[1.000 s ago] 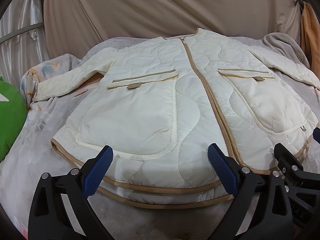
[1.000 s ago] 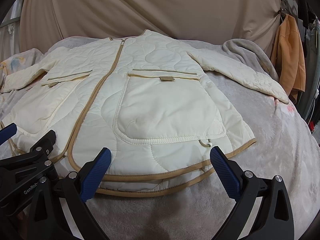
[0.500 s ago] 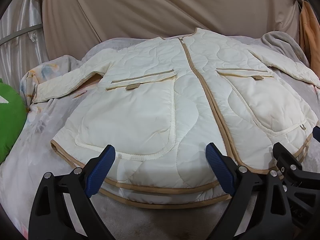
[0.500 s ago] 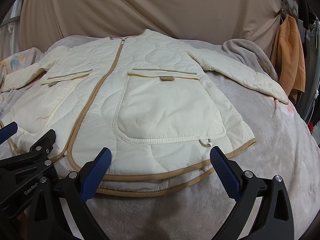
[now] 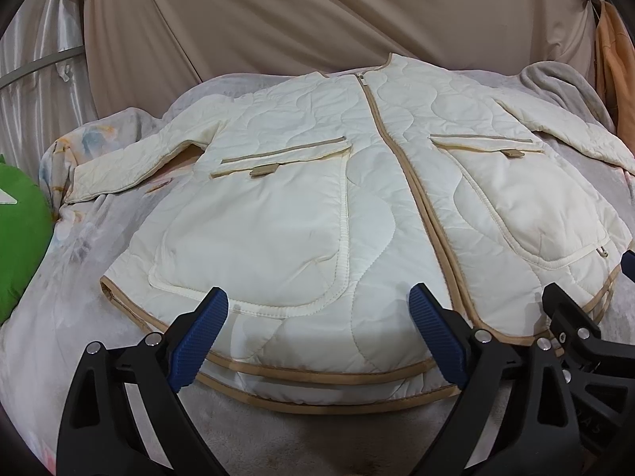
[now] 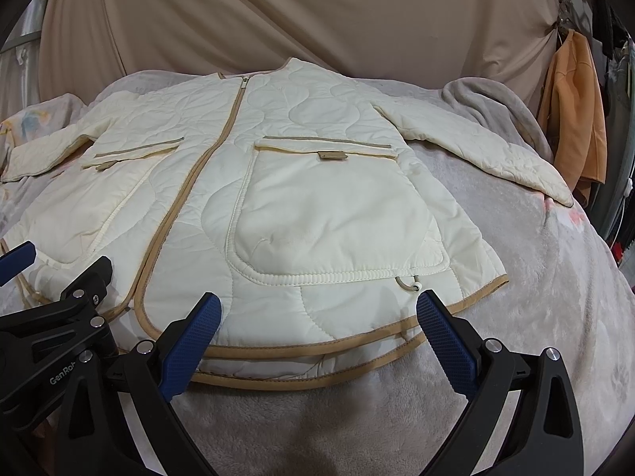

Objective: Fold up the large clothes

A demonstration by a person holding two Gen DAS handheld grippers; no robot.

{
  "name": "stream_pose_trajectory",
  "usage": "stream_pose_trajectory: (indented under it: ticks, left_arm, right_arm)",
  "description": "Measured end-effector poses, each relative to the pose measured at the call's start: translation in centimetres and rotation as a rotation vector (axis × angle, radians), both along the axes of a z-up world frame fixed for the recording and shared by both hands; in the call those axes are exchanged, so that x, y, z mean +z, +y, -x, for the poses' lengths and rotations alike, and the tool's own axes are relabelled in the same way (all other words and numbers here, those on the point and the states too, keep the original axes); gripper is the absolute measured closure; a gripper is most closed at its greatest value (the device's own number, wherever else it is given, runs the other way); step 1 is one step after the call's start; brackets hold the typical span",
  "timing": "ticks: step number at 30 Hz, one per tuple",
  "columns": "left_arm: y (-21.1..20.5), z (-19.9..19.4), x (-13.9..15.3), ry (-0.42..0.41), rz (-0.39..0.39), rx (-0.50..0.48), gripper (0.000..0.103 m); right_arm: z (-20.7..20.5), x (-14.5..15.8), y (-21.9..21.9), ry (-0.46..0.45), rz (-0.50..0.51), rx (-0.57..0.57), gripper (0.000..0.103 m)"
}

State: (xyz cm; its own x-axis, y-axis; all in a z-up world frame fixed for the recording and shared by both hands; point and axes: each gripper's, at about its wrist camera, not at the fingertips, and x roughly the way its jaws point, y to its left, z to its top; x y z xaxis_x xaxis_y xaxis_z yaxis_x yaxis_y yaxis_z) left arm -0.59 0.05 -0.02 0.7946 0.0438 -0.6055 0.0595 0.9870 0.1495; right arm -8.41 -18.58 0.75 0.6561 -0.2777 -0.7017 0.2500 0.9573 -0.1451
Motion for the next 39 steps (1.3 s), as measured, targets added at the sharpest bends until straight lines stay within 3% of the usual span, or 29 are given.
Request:
stream_pose_trajectory:
  ticks: [19,25,29,32,39]
  left_arm:
    - [-0.2,0.3,0.0,-0.019,-0.008,0.001,0.013]
    - [0.9,0.7,2.0,-0.04,0.086,-0.048,0.012]
    - [3.0,-0.3,5.3,-0.072,0.139,-0.087,0.007]
    - [4.7,-2.7,7.1,-0.057,0.17,-0.114,0.006]
    - [9.7,-9.7,7.4,-0.043,0.183,0.027,0.006]
  right_arm:
    - [0.2,0.1,0.0,-0.008,0.002,0.003,0.005]
    - [0.7,2.4,-2.1,-0.03,-0.084,0.03,0.005]
    - [0.5,6.8,-8.5,-0.111,-0.076,-0.029,0.005]
    - [-1.5,8.5,-16.5,-0.142,-0.085,-0.131,0.005]
    - [-6.9,4.9,-35.2,-0.094,-0.227,-0.424,0.008]
